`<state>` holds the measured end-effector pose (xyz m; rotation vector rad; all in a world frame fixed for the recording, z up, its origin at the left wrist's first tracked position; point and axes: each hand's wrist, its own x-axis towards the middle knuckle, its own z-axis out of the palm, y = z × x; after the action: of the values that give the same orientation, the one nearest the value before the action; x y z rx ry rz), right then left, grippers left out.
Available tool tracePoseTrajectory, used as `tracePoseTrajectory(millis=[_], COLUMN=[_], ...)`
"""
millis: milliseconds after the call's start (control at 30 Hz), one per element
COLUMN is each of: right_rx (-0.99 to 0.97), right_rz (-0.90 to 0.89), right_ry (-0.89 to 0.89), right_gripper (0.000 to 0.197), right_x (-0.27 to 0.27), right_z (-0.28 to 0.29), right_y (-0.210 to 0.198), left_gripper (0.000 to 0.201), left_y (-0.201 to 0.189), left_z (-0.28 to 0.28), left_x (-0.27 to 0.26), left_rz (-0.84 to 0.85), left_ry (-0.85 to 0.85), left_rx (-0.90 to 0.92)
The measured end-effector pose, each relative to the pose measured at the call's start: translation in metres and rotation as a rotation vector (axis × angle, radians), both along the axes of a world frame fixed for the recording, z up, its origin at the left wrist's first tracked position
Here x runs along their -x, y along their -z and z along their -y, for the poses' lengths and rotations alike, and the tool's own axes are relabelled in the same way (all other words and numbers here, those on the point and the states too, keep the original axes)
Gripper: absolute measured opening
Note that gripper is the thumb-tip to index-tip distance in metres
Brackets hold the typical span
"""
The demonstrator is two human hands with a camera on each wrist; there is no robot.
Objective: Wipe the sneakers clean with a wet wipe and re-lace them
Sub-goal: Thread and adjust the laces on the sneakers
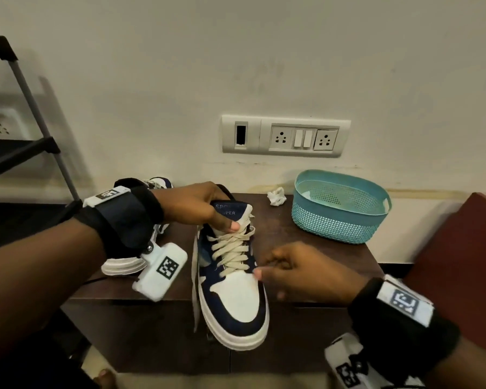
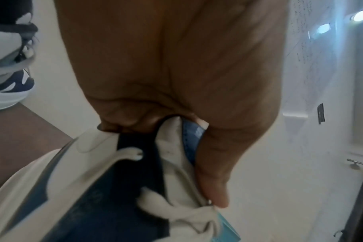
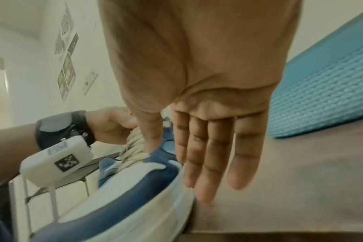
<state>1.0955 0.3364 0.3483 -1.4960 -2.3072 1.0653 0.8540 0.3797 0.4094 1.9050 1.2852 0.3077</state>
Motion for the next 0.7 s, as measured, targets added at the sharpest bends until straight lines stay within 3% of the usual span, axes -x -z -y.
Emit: tracePoseTrajectory(millis=[67,133,333,533,633,700], right_rx=[-0.083,-0.179,-0.258,-0.442,-0.496,-0.581], right_rz=[-0.02,-0.03,-0.117,-0.157,-0.028,0.068], right_ry=[0.014,0.011,-0.055,-0.105,-0.151,-0.155], right_gripper=[0.014,0.007,0.007,0.031,0.021,0.011], right_x=[-0.006,-0.01,-0.002,0.014,0.017,0.018], right_z=[-0.012,-0.019,-0.043,-0.051,-0.053,-0.055], right_y=[-0.004,-0.01,-0.027,-0.017,-0.016,-0.017], left_gripper=[0.011,0.018,0.03,0.026,0.026,0.037], left_y=[0.006,0.011,0.02,0.025,0.026,0.027], left_z=[-0.003,-0.004,-0.016,-0.017,-0.013,-0.012], left_x=[0.006,0.006,0.015,0.024,0.027,0.03], left_rz=[0.054,0.103,0.176,0.287,0.309,0.321], left_ry=[0.027,0.026,0.051,0.031,0.004,-0.026], left_rx=[-0.002,-0.025,-0.031,0.028,0.023,0.016])
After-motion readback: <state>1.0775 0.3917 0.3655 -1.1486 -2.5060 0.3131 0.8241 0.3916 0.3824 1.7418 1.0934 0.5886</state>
